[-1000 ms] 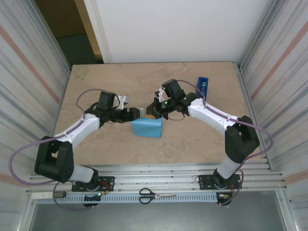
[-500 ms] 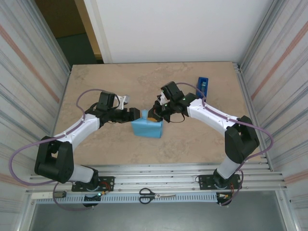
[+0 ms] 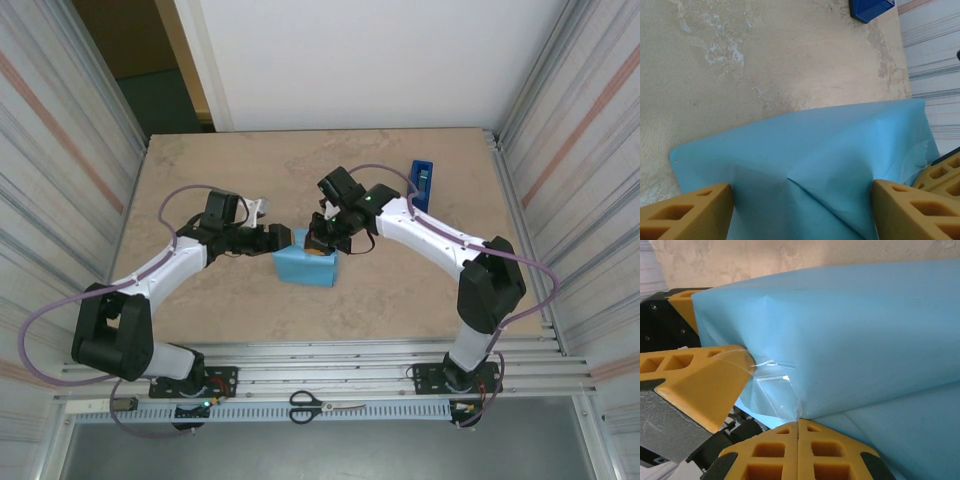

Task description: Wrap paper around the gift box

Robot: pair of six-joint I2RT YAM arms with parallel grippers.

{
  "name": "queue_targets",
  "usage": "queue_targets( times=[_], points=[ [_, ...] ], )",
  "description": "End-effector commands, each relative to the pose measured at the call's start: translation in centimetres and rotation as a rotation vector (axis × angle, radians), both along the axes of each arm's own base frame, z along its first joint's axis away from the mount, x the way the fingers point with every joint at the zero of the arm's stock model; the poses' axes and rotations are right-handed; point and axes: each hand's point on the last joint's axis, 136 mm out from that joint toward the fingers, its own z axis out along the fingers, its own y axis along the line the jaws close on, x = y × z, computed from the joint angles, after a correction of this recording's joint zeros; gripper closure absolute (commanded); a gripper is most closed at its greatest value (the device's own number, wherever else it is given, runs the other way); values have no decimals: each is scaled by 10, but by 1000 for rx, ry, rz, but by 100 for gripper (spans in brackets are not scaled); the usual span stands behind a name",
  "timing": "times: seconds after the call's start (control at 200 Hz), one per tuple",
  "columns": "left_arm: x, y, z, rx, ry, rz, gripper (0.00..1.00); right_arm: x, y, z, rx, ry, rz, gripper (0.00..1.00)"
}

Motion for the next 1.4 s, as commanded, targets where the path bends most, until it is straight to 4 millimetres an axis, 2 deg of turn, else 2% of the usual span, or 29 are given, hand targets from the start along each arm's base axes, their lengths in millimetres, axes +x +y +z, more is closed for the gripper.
queue_targets(
  times=[0.0, 0.316, 0.596, 0.671, 0.732, 0.782, 0.872, 0.957, 1.203, 1.393],
  points=[
    [-20, 3, -11, 41, 89, -23, 29, -9, -20, -32, -170, 35, 6, 100],
    [-10, -1, 30, 11, 1, -29, 27, -11, -25, -40, -213, 44, 6, 100],
    [-7, 7, 62, -19, -69, 13, 25, -10, -24, -43, -215, 51, 6, 100],
    [-9, 8, 74, -36, -104, 27, 36, -10, -24, -43, -215, 51, 6, 100],
    [-11, 7, 84, -65, -127, 27, 57, -11, -23, -43, -212, 51, 7, 100],
    [-14, 3, 93, -104, -143, 9, 69, -11, -23, -43, -212, 50, 8, 100],
    [-16, -4, 101, -154, -151, -22, 88, -11, -23, -43, -211, 50, 6, 100],
    [-19, -13, 103, -182, -144, -62, 100, -11, -24, -43, -212, 49, 5, 100],
    [-16, -37, 94, -175, -98, -128, 100, -11, -22, -43, -202, 47, 5, 100],
    [-10, -39, 74, -97, -41, -106, 100, -12, -20, -45, -197, 50, 5, 100]
  ],
)
